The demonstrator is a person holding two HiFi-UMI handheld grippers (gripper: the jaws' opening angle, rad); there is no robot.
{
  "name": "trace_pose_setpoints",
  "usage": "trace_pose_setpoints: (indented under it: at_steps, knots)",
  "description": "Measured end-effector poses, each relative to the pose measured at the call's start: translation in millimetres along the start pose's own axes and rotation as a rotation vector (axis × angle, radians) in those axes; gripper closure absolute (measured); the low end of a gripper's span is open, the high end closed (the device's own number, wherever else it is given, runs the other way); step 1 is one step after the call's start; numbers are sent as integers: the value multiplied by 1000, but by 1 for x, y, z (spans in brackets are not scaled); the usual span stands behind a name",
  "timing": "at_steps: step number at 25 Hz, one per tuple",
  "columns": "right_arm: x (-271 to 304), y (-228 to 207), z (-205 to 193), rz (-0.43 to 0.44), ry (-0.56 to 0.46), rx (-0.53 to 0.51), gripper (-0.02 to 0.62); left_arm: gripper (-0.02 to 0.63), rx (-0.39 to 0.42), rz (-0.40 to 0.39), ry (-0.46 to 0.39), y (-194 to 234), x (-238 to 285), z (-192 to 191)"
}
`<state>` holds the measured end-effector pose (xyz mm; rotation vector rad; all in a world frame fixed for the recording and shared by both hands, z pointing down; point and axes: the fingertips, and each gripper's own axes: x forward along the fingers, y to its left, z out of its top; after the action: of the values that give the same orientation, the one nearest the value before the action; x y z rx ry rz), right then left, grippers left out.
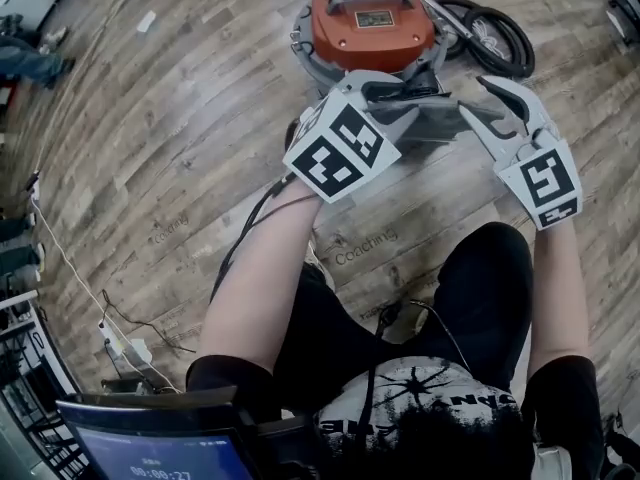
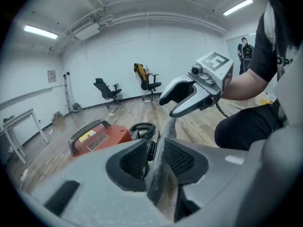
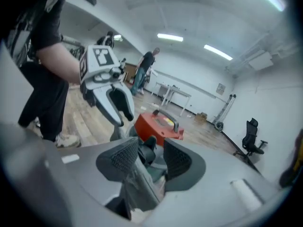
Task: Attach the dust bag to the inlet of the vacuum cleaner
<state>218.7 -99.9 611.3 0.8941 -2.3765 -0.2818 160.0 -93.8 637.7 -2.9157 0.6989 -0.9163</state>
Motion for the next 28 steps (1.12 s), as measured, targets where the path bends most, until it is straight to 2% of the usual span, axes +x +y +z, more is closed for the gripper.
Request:
trace_pose_setpoints:
  at_steps: [3,4,6,9,11,13,16,19,23,28]
  knots:
    - [-23,-3,47,-3,-269,163,490,514,-21,29,-137,-3,-33,22]
    - [-27,-4,54,-1,-320,199,544,525,-38,35,-180,-4,-41,28]
    - [-27,2,59,18,-368,241,582,553,-73,43,-251,-3,-54,37]
    - [-16,23,96,120,-487,293,589,603,-144,0,-317,-8,-69,37]
    - [-8,37,133,208,-595,323,589,603,-187,-48,-330,-12,-77,27]
    - [-3,47,141,257,-659,340,589,603,-195,-62,-351,-12,-90,21]
    - [4,57,147,301,-689,368,589,603,-179,-67,-498,3,-124,36]
    - [6,59,144,323,-681,431,589,603,-235,-80,-632,28,-153,50]
    - [-8,42,196,338,-627,355,589,603,-307,-109,-669,55,-180,64]
    - [-46,23,277,414,-506,400,589,603,-405,-114,-668,59,-263,122]
